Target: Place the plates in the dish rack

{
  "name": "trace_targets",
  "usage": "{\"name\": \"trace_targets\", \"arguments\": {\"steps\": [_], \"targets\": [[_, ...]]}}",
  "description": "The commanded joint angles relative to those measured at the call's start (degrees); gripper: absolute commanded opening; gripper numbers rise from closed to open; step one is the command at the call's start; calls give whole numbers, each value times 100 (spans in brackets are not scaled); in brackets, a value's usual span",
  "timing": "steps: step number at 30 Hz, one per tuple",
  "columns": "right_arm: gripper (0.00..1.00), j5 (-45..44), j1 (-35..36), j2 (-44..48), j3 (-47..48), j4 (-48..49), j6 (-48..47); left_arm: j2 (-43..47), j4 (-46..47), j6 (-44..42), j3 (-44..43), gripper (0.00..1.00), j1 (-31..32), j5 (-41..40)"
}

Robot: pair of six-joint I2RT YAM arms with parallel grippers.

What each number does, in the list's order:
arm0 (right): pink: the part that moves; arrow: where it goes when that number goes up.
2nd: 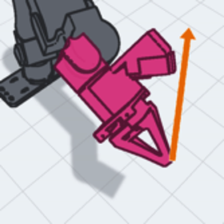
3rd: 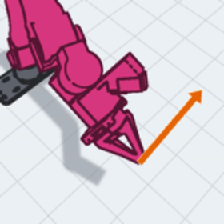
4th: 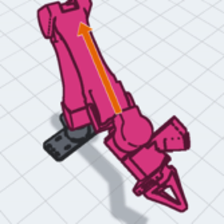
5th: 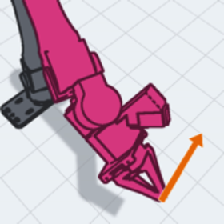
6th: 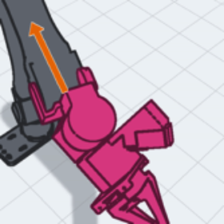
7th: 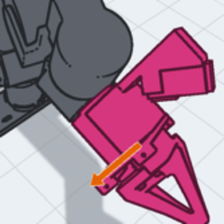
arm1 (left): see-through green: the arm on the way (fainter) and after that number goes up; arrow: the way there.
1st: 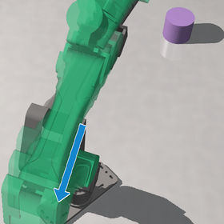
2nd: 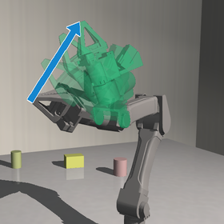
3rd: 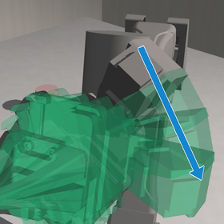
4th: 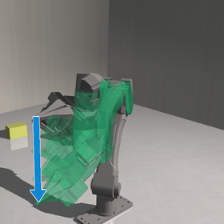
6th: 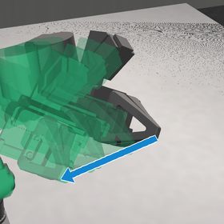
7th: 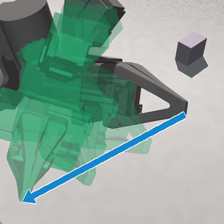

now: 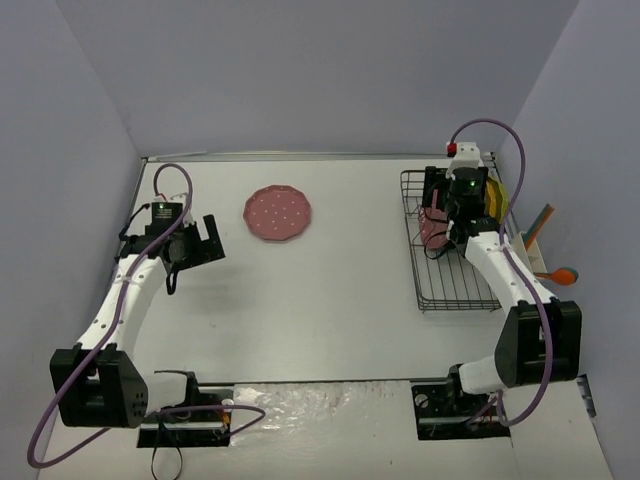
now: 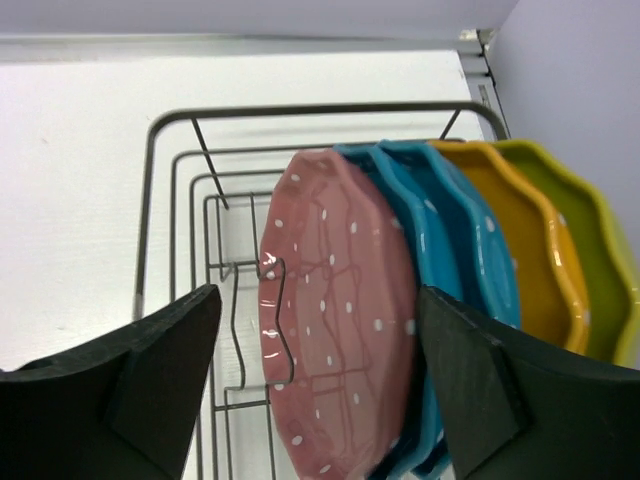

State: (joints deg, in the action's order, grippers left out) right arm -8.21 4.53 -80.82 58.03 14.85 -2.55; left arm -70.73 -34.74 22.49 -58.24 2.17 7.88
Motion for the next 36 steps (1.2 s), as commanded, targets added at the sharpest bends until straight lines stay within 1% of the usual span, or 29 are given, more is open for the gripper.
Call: {"name": "trace_targets", "arguments": {"steps": [1,5,7,9,12,15,18,19,23,27,29,32,36], "targets": [[88,190,22,892,382,209,248,-139,663,700,-203,97,-30,585],[95,592,23,1454,360,201,810,-503,1184,1358,-196,97,0,906],[96,1042,40,1666,231,311,1290,-879,1417,1738,-244,97,58,951],[97,1596,51,1928,0,700,1969,-1166,1682,1997,-366,97,96,1028],[97,2252,96,2178,-540,1334,2836,-1833,1851,2299,-742,97,225,1061],[97,2698,222,2199,-814,1529,3264,-2544,1796,2448,-1237,96,343,942],[98,2962,388,2206,-942,1389,3374,-3072,1672,2609,-1644,94,415,931],[98,2941,454,2246,-952,1384,3361,-3203,1663,2667,-1783,94,420,889],[98,2751,782,2484,-1290,1297,3236,-3774,1462,2757,-2424,87,528,531],[98,2796,973,2526,-1405,1224,3192,-4336,1157,2593,-3055,81,589,212],[98,2798,1046,2555,-1497,1208,3150,-4510,1075,2517,-3371,79,624,61],[98,2824,1109,2580,-1602,1204,3167,-4717,930,2430,-3599,76,661,-181],[99,2903,1152,2650,-1733,1231,3190,-4981,887,2363,-3735,66,685,-251]]}}
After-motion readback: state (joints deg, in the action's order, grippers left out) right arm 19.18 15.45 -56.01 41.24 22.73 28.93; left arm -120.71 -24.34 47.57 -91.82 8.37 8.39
